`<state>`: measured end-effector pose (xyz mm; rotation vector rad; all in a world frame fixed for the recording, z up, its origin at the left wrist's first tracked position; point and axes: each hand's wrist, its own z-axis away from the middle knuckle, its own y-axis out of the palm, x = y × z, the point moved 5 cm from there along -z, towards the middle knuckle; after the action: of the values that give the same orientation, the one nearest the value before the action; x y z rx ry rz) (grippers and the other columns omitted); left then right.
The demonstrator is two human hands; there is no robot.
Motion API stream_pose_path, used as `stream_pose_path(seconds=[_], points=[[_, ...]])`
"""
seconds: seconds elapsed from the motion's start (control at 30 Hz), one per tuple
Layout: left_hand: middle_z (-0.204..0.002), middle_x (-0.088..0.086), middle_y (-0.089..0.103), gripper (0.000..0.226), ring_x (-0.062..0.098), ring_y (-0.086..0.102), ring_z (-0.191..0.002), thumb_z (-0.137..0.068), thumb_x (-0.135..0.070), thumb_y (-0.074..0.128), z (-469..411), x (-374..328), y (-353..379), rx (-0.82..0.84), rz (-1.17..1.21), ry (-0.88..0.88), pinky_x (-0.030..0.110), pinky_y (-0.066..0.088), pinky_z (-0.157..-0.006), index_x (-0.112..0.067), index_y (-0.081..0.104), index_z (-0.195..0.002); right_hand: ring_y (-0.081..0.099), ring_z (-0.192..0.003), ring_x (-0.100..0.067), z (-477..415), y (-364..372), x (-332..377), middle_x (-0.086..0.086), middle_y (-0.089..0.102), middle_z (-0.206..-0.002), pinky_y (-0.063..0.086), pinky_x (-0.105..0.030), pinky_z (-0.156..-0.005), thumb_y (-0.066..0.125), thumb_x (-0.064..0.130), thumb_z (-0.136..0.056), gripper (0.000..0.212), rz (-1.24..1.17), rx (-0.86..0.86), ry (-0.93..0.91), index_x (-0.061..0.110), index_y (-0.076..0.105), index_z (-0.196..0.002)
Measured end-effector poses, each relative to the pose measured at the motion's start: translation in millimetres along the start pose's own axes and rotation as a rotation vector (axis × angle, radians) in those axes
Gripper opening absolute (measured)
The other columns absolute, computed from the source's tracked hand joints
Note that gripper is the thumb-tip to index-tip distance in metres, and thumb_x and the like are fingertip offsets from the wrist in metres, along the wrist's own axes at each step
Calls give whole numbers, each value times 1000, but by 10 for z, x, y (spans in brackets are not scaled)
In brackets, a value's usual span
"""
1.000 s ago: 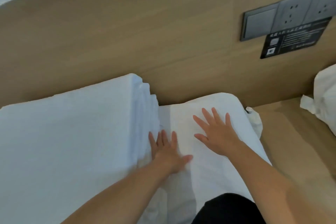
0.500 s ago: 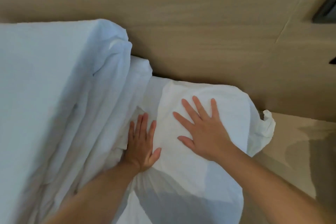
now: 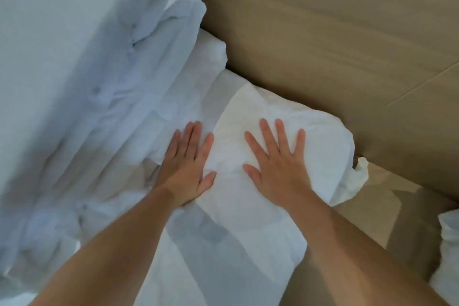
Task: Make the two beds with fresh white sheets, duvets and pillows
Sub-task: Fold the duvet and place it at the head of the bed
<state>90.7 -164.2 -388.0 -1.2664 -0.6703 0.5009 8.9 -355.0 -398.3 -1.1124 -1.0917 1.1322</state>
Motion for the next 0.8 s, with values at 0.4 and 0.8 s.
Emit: stream_pose_path(seconds=[0.4, 0.8], points=[[-161, 13, 16, 62, 33, 12, -148, -101, -44, 4, 832, -577, -1627, 43, 486, -347, 54, 26, -115, -13, 28, -149, 8, -150, -31, 728, -1020, 111, -6, 6, -164, 18, -61, -116, -31, 63, -81, 89, -113, 396, 22, 31, 4, -156], [-162, 3, -15, 68, 28, -17, -148, -94, -60, 10, 828, 1556, -2450, -25, 412, -1218, 61, -7, -116, -29, 2, -155, -11, -151, -25, -1674, -3162, 1638, 1, -3, -165, -3, -55, -119, 21, 48, -103, 55, -127, 108, -634, 35, 7, -156]])
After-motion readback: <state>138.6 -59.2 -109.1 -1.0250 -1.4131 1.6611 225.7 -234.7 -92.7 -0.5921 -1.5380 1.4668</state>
